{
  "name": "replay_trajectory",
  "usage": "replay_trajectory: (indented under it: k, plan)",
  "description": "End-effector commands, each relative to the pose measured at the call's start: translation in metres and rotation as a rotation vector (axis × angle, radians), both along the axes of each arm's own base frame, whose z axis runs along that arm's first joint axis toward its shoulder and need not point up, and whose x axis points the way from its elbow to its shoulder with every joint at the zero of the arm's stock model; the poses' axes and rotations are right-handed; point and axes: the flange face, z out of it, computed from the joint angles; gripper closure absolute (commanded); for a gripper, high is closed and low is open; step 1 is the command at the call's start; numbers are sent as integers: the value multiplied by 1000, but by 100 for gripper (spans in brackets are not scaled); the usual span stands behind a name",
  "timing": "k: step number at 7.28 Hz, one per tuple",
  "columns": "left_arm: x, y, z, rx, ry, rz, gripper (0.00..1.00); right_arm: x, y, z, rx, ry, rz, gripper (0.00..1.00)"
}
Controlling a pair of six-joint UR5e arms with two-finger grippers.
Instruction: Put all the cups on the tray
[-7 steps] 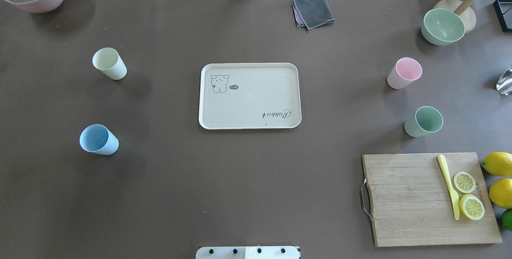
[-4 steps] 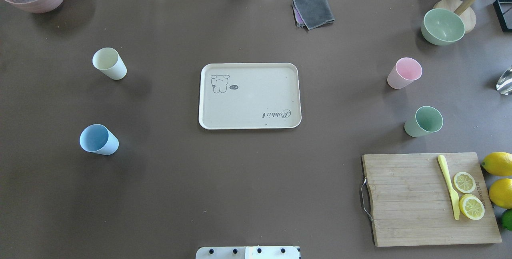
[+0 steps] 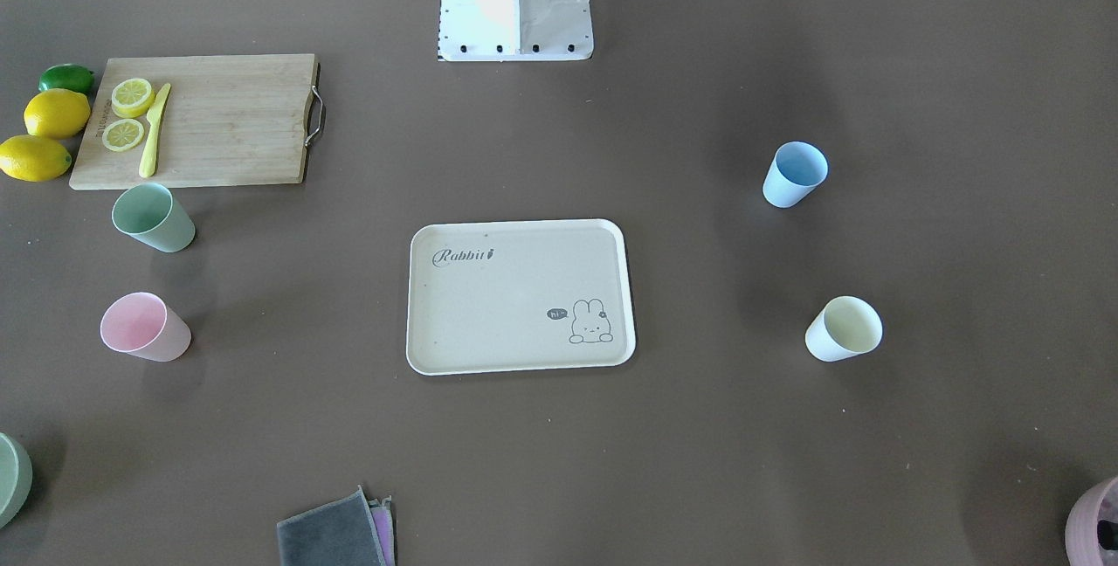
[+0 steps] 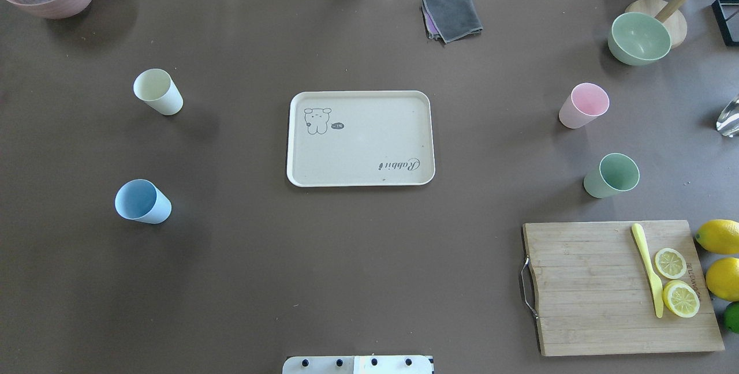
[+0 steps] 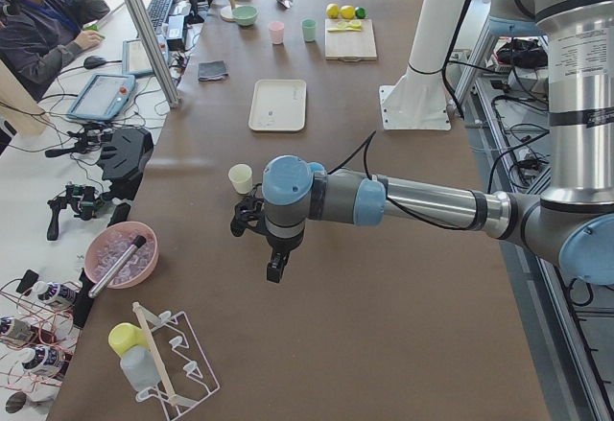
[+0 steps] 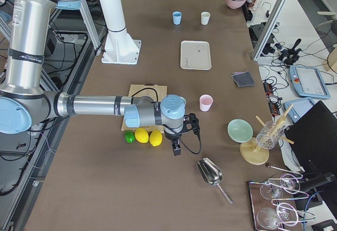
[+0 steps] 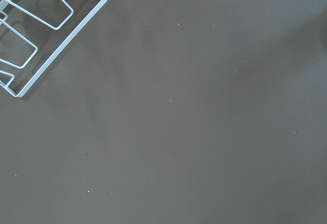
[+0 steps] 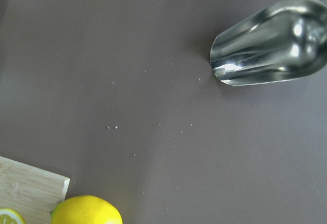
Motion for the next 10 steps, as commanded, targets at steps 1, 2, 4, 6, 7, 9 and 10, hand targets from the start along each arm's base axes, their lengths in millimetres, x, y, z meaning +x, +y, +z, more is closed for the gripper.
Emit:
replay_trajectory:
  k: [1, 2, 4, 6, 7, 9, 10]
  plan:
    - [-1, -6, -16, 87, -2, -5, 2, -2, -3, -13, 152, -36, 6, 0]
    - [0, -25, -24, 214, -11, -3, 2, 3, -5, -29, 157, -42, 45, 0]
    - [3, -56, -40, 289, 80, 10, 2, -1, -33, -85, 131, -111, 154, 0]
    - [13, -49, -53, 322, 190, 10, 2, -14, -60, -121, 52, -189, 230, 0]
    - [33, -47, -67, 211, 294, -42, 2, -28, -62, -128, -1, -200, 257, 0]
    - [100, -29, -73, 62, 392, -81, 2, -75, -82, -166, -78, -225, 306, 0]
    - [131, -28, -79, 37, 393, -91, 2, -112, -85, -178, -96, -190, 329, 0]
